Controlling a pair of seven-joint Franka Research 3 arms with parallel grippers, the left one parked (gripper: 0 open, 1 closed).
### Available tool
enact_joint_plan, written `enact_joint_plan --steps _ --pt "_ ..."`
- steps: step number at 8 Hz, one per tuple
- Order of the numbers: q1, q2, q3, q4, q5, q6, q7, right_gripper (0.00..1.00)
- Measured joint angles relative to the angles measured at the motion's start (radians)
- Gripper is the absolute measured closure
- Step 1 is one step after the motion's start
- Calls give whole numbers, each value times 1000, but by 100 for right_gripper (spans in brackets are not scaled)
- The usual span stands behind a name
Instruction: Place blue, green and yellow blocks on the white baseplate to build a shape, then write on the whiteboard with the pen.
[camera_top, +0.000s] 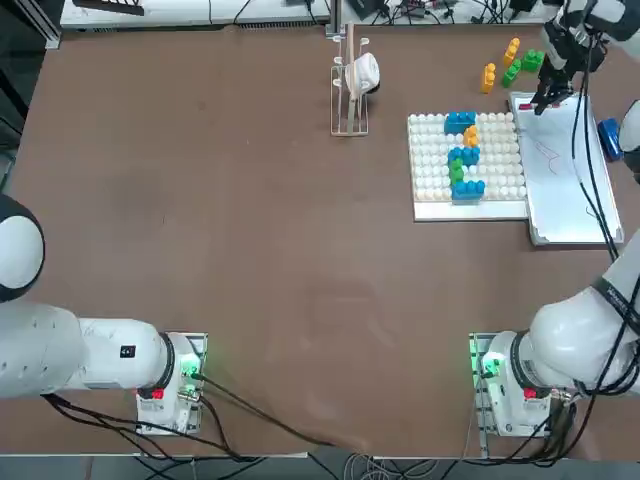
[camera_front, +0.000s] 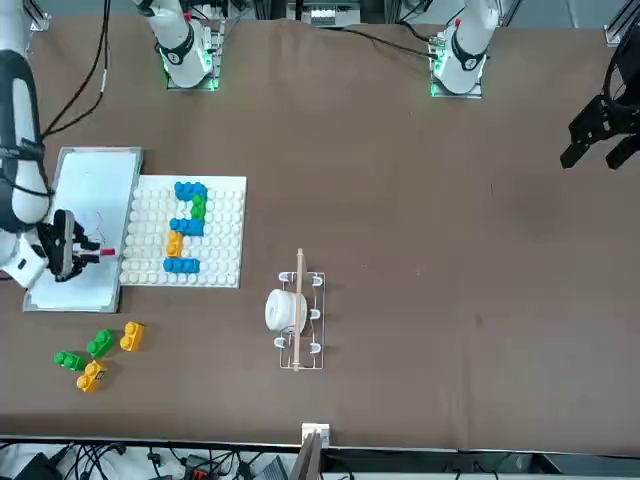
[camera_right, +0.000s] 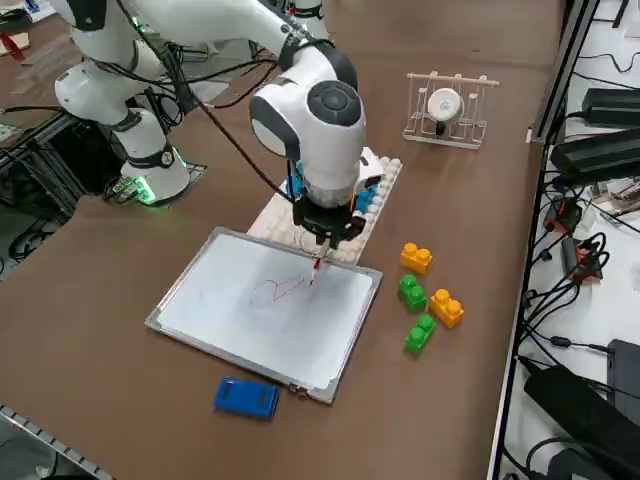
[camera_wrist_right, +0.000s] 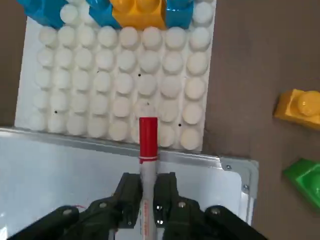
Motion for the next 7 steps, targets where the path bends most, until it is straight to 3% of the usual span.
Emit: enact_joint_plan --steps 7 --pt "5 107 0 28 12 71 -64 82"
